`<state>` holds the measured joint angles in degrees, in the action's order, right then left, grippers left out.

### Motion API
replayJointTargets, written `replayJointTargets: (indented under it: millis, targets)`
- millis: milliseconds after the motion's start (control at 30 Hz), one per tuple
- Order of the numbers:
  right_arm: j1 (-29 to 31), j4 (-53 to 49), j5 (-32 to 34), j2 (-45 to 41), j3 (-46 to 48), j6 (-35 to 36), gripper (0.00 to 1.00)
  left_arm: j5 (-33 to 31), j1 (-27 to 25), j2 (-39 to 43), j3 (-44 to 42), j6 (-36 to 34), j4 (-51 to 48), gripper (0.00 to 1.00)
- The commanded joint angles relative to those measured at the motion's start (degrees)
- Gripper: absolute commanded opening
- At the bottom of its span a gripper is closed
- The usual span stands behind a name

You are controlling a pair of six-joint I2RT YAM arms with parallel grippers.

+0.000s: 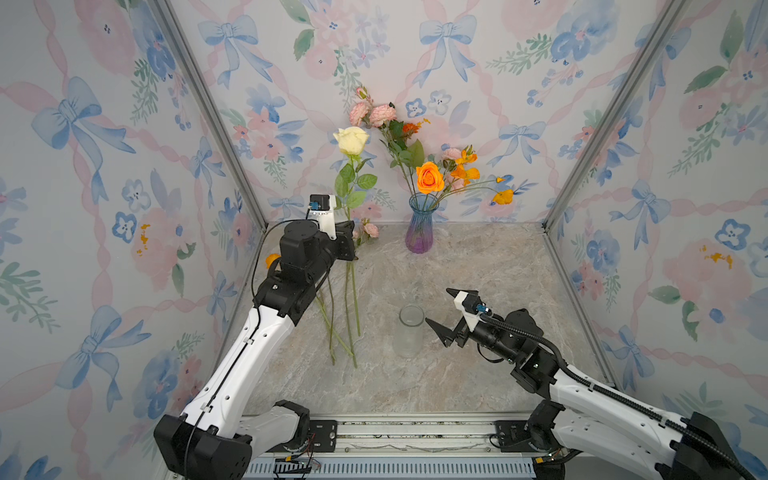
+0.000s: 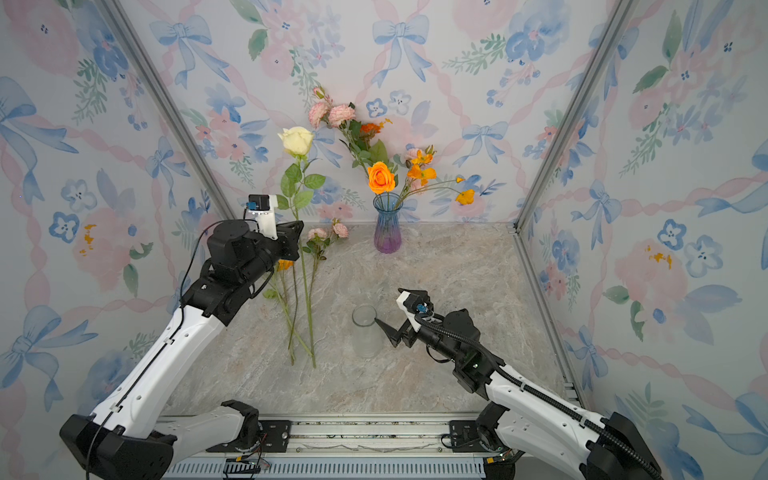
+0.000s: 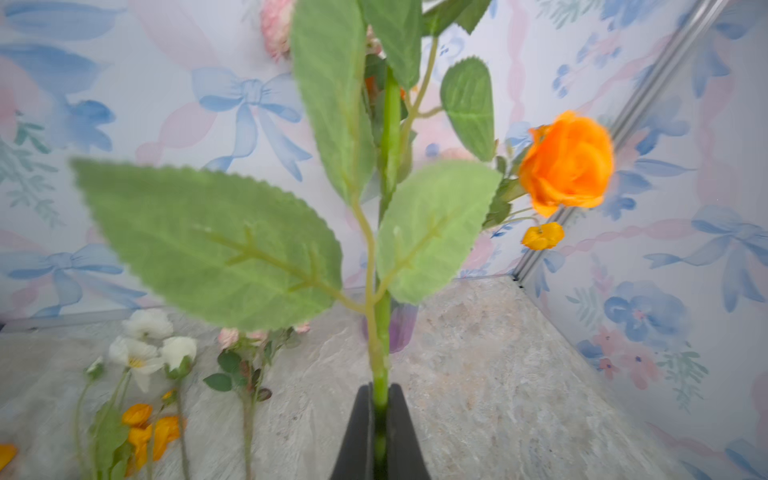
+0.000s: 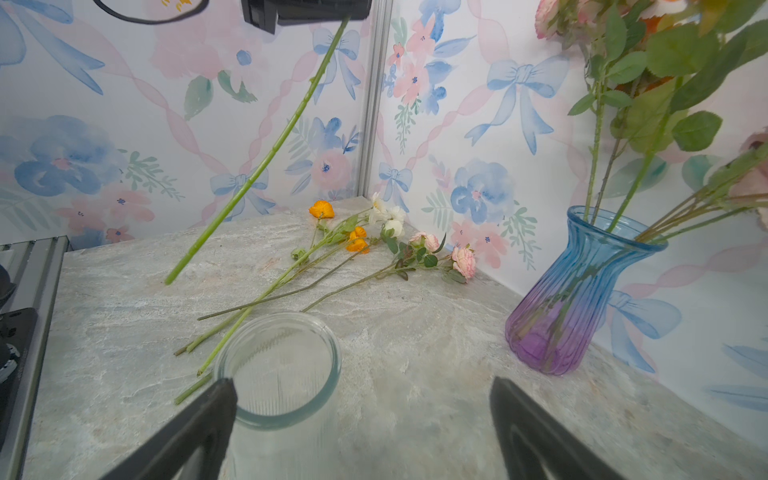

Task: Arrange the flowers into the vase
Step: 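Lift the cream rose upright with the left gripper over the glass cup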

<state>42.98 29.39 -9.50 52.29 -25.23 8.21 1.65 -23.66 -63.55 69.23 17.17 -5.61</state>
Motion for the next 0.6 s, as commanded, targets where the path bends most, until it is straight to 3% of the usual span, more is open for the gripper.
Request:
replayJointTargets:
  millis: [0,133,233,433,567]
  targets:
    - [1.0,1.4,-0.9,0.0,0.5,1.0,0.97,-4.2,-6.2,7.7,-4.1,2.4,14.3,0.00]
    - [1.5,1.9,-1.8,0.7,0.5,1.4,0.97,-4.4,-8.9,14.6,-11.4,8.6,30.0,0.00]
    - [2.4,2.1,-2.5,0.5,0.7,2.2,0.97,-4.1,-10.4,15.4,-13.4,10.2,35.3,0.00]
    - [2.9,2.2,-3.4,1.3,0.5,2.7,0.97,-4.0,-15.0,11.9,-15.0,6.5,43.1,0.00]
    - [3.0,1.2,-4.4,1.3,0.1,3.2,0.97,-4.9,-18.9,9.7,-16.6,0.0,46.8,0.00]
